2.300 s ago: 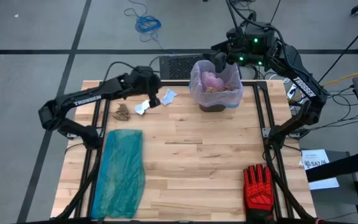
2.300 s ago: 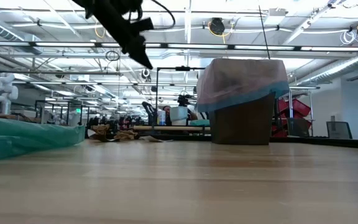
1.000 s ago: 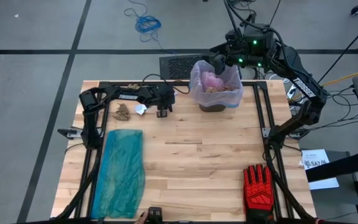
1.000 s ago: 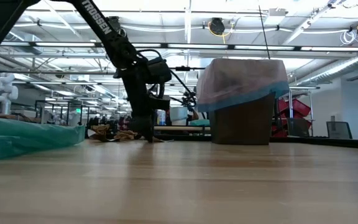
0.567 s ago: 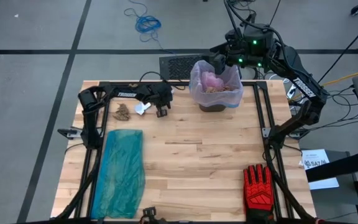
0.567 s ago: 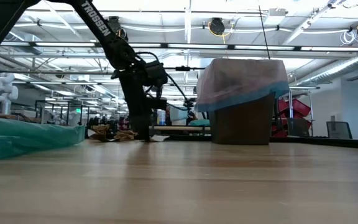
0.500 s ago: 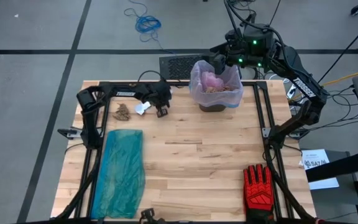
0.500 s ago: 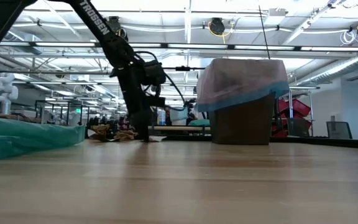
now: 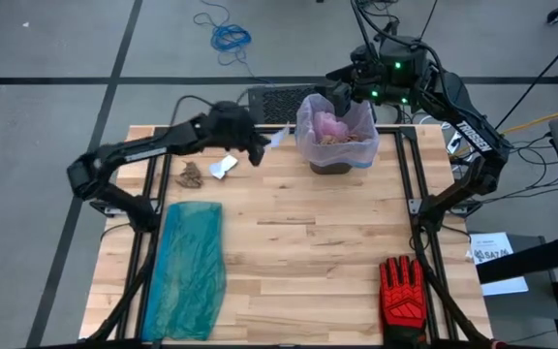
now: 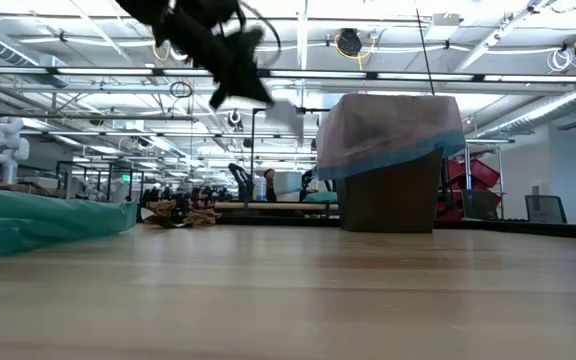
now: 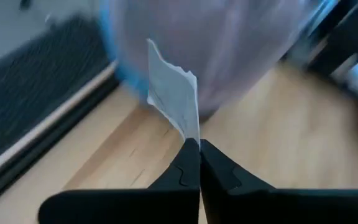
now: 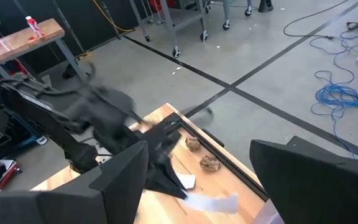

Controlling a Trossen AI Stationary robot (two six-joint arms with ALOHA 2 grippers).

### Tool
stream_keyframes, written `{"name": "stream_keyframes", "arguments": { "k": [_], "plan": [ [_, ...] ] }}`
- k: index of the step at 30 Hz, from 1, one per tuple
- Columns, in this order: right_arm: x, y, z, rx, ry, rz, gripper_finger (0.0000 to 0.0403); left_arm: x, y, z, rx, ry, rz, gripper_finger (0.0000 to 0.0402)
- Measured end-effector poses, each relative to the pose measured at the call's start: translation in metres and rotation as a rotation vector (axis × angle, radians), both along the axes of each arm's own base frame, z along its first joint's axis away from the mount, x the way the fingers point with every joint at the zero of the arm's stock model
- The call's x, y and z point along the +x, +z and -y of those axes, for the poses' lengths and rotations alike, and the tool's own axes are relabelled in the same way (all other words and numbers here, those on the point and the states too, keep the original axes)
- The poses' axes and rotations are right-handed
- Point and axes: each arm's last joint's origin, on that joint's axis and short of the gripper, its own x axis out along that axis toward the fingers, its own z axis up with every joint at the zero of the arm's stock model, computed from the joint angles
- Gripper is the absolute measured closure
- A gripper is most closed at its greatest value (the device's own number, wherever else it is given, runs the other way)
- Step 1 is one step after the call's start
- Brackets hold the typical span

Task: Place trash/remove bag and relplace
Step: Put the white paper into the trash bin

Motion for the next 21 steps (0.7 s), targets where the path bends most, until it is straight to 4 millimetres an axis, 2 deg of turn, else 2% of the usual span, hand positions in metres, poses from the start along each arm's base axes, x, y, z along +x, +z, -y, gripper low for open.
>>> {"name": "stream_keyframes", "arguments": {
  "k": [4, 7, 10, 16, 21],
  "plan": [
    [0.0, -0.001, 0.0, -0.002, 0.003, -0.01, 0.0129, -0.002, 0.035, 0.007, -0.032, 0.004, 0.281, 0.0401],
    [-0.001, -0.003, 0.0, -0.011, 0.011, -0.041, 0.0129, 0.0, 0.051, 0.007, -0.061, -0.002, 0.452, 0.0401],
    [-0.002, -0.006, -0.001, 0.001, 0.012, -0.068, 0.0129, 0.006, 0.055, 0.003, -0.111, -0.001, 0.559, 0.0401],
    [-0.005, -0.017, 0.005, 0.093, -0.023, -0.153, 0.0129, 0.023, 0.051, -0.004, -0.209, -0.077, 0.644, 0.0401],
    [-0.009, -0.029, 0.019, 0.173, -0.012, -0.217, 0.0129, 0.033, 0.066, -0.006, -0.186, -0.193, 0.713, 0.0401]
  ]
}}
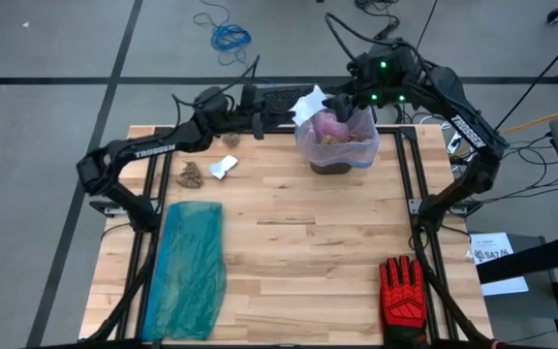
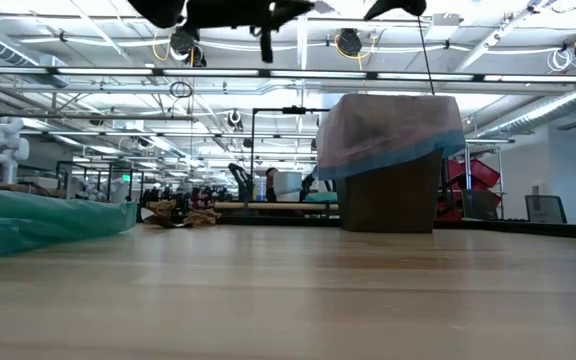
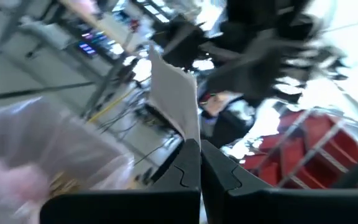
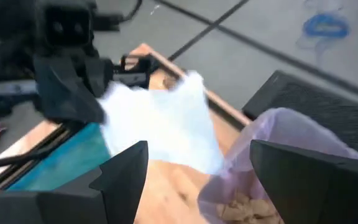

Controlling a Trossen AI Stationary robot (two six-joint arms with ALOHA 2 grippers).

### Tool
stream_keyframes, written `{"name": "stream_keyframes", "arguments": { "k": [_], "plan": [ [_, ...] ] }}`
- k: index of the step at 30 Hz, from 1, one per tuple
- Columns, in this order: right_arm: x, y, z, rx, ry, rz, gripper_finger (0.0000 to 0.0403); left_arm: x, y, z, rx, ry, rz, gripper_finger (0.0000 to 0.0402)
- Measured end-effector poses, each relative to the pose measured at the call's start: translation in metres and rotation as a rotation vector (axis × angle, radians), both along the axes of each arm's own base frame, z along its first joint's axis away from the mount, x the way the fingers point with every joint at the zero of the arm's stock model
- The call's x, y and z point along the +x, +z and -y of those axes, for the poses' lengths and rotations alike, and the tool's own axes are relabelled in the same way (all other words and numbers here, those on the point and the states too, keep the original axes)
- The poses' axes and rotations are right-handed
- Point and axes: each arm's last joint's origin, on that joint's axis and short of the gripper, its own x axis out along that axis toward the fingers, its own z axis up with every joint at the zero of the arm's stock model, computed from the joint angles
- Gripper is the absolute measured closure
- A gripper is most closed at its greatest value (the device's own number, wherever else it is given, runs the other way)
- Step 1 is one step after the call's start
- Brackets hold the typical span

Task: Place trash/remove bag and relplace
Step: Put the white paper into the trash bin

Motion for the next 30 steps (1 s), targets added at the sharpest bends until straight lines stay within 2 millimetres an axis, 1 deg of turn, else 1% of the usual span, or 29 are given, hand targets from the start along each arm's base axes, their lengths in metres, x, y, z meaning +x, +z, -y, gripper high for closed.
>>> {"name": "stream_keyframes", "arguments": {
  "k": [2, 6, 9, 11, 13, 15, 17, 20, 21, 22, 26, 30],
  "plan": [
    [-0.003, 0.0, 0.006, 0.029, 0.031, 0.022, 0.0129, 0.002, 0.009, 0.0, 0.025, -0.034, 0.028, 0.0401],
    [-0.01, 0.004, 0.017, 0.029, 0.031, 0.065, 0.0129, 0.003, 0.022, 0.002, 0.062, -0.105, 0.057, 0.0401],
    [-0.012, 0.008, 0.021, 0.071, 0.163, 0.157, 0.0131, 0.002, 0.029, 0.002, 0.078, -0.124, 0.072, 0.0401],
    [-0.009, 0.011, 0.022, 0.096, 0.267, 0.222, 0.0142, 0.002, 0.032, 0.003, 0.082, -0.124, 0.079, 0.0401],
    [-0.005, 0.012, 0.021, 0.108, 0.336, 0.255, 0.0163, 0.002, 0.033, 0.003, 0.083, -0.124, 0.081, 0.0401],
    [-0.001, 0.011, 0.021, 0.12, 0.372, 0.262, 0.0199, 0.002, 0.034, 0.003, 0.083, -0.126, 0.083, 0.0402],
    [0.002, 0.01, 0.02, 0.113, 0.385, 0.26, 0.0248, 0.002, 0.034, 0.004, 0.078, -0.129, 0.083, 0.0401],
    [0.003, 0.01, 0.018, 0.089, 0.398, 0.258, 0.0347, 0.002, 0.034, 0.004, 0.058, -0.129, 0.081, 0.0401],
    [0.004, 0.011, 0.018, 0.074, 0.388, 0.255, 0.0374, 0.002, 0.034, 0.004, 0.058, -0.128, 0.082, 0.0401],
    [0.004, 0.011, 0.018, 0.056, 0.366, 0.245, 0.0387, 0.002, 0.034, 0.004, 0.058, -0.127, 0.082, 0.0401],
    [0.003, 0.007, 0.018, 0.057, 0.332, 0.199, 0.04, 0.002, 0.033, 0.002, 0.059, -0.111, 0.079, 0.0399],
    [-0.001, -0.001, 0.018, 0.056, 0.251, 0.097, 0.0402, 0.001, 0.032, -0.001, 0.114, -0.09, 0.076, 0.0374]
  ]
}}
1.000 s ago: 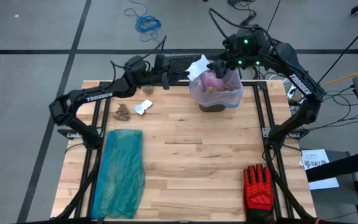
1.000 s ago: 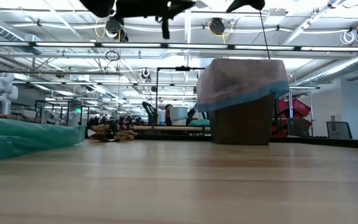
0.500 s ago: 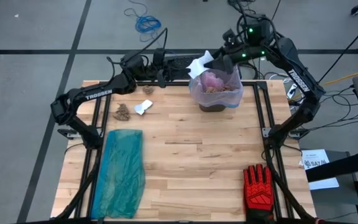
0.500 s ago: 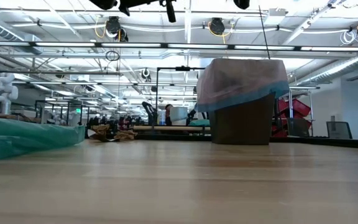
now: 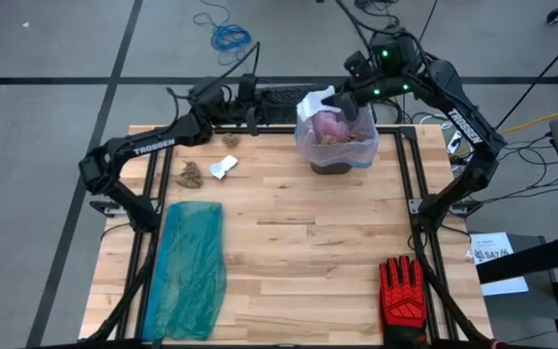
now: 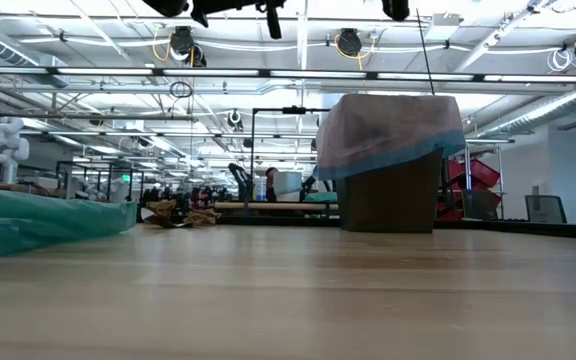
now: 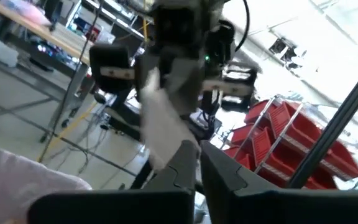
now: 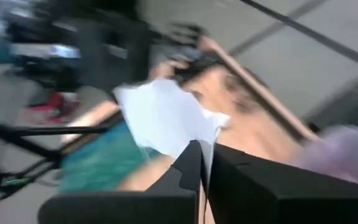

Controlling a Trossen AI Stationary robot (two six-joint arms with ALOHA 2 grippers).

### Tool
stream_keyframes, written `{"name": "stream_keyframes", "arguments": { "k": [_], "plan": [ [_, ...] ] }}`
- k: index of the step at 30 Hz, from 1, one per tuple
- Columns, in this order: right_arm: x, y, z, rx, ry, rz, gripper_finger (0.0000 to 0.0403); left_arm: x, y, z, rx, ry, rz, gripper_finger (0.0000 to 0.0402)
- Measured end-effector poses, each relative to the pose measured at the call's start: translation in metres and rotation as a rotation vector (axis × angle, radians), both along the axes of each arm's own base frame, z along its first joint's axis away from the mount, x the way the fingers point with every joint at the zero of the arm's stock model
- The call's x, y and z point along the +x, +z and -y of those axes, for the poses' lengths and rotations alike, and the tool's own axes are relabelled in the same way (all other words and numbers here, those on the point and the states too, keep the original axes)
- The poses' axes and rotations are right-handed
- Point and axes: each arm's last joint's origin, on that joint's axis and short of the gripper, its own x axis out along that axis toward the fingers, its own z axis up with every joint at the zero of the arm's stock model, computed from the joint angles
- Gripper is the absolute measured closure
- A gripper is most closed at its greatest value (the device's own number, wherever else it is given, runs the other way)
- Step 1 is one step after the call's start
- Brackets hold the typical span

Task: Place trash/remove bag and relplace
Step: Put the white paper into the trash bin, then put the brown napkin into the trash bin

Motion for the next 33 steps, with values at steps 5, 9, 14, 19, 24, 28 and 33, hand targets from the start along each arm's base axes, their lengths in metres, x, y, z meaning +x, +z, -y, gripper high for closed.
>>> {"name": "stream_keyframes", "arguments": {
  "k": [5, 9, 14, 19, 24, 28, 33],
  "plan": [
    [-0.006, -0.008, 0.001, -0.015, -0.114, -0.126, 0.0403, -0.001, -0.008, -0.007, 0.028, 0.035, -0.072, 0.0331],
    [-0.009, -0.015, 0.002, -0.014, -0.181, -0.224, 0.0403, -0.005, -0.021, -0.017, 0.044, 0.086, -0.201, 0.0304],
    [-0.007, -0.038, 0.01, -0.002, -0.265, -0.464, 0.0403, -0.026, -0.045, -0.034, -0.098, 0.228, -0.486, 0.0297],
    [0.007, -0.059, 0.022, 0.027, -0.25, -0.583, 0.0403, -0.048, -0.075, -0.042, -0.096, 0.306, -0.805, 0.0297],
    [0.023, -0.075, 0.031, 0.061, -0.243, -0.619, 0.0386, -0.065, -0.098, -0.042, -0.014, 0.426, -1.148, 0.0297],
    [0.029, -0.081, 0.034, 0.067, -0.238, -0.631, 0.0328, -0.07, -0.116, -0.043, 0.082, 0.421, -1.365, 0.0297],
    [0.031, -0.081, 0.035, 0.063, -0.242, -0.619, 0.0232, -0.066, -0.15, -0.058, 0.133, 0.369, -1.553, 0.0297]
  ]
}}
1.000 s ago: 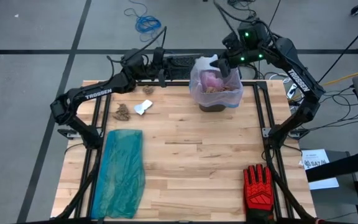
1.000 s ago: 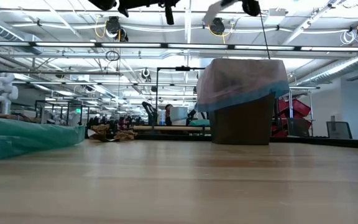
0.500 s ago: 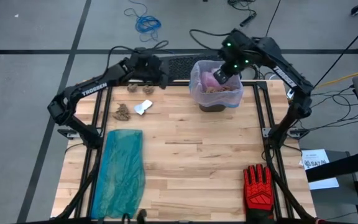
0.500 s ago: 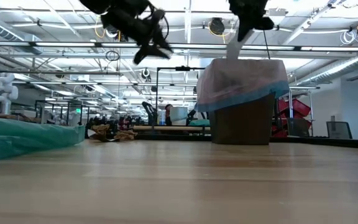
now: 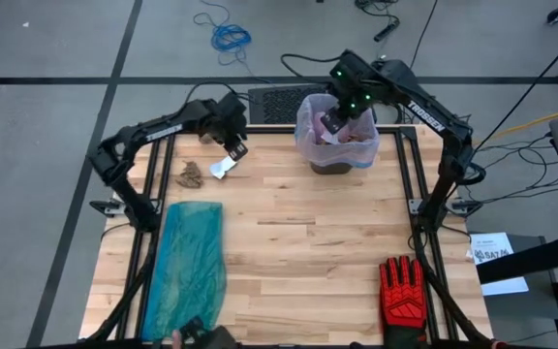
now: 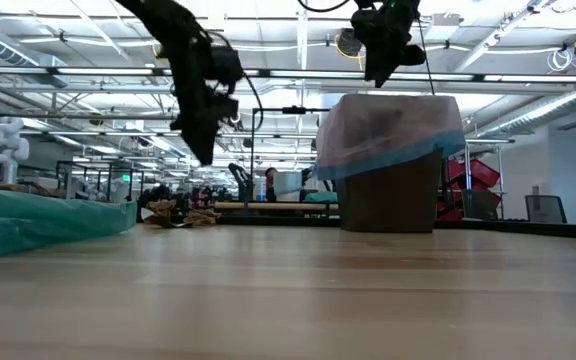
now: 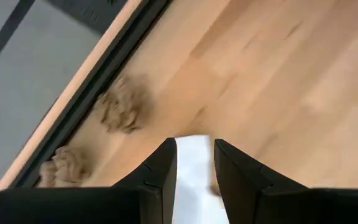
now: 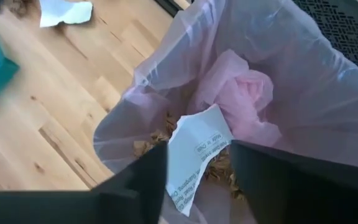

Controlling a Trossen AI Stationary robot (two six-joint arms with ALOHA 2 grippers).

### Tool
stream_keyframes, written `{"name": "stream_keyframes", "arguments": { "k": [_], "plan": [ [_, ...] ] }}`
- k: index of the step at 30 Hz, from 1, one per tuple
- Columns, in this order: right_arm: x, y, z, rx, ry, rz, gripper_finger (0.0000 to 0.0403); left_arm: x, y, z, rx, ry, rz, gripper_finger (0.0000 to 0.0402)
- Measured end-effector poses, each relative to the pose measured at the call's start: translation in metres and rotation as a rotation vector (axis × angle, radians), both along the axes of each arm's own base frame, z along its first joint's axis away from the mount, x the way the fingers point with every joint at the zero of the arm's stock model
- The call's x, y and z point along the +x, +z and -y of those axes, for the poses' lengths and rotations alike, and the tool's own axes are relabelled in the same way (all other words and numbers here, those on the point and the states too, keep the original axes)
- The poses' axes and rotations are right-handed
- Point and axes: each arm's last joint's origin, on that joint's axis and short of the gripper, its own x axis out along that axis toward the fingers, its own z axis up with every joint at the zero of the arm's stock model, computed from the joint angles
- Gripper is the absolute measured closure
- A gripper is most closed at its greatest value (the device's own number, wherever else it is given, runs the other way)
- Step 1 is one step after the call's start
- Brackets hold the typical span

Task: Place trash/remove bag and relplace
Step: Put the brown napkin into the trash bin

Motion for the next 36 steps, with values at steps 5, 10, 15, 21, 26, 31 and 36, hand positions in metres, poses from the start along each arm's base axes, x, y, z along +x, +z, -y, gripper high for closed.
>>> {"name": "stream_keyframes", "arguments": {
  "k": [5, 10, 15, 21, 26, 31, 36],
  "plan": [
    [-0.005, 0.007, -0.005, -0.006, -0.015, 0.025, 0.0161, 0.0, -0.04, -0.027, -0.029, 0.061, -0.128, 0.0297],
    [-0.01, 0.016, -0.014, -0.014, -0.033, 0.064, 0.0133, -0.004, -0.073, -0.044, -0.098, 0.099, -0.198, 0.0297],
    [-0.012, 0.023, -0.023, -0.015, -0.037, 0.092, 0.0135, -0.002, -0.092, -0.057, -0.089, 0.094, -0.2, 0.0297],
    [-0.012, 0.027, -0.032, -0.01, -0.042, 0.117, 0.0147, -0.001, -0.106, -0.064, -0.09, 0.105, -0.197, 0.0301],
    [-0.012, 0.034, -0.038, -0.022, -0.044, 0.162, 0.0162, 0.002, -0.095, -0.057, -0.148, 0.074, -0.11, 0.0367],
    [-0.013, 0.043, -0.041, -0.064, -0.038, 0.239, 0.0178, 0.004, -0.061, -0.048, -0.162, 0.063, 0.057, 0.0398],
    [-0.018, 0.053, -0.043, -0.09, -0.051, 0.302, 0.019, -0.001, -0.013, -0.033, -0.085, 0.042, 0.202, 0.04]
  ]
}}
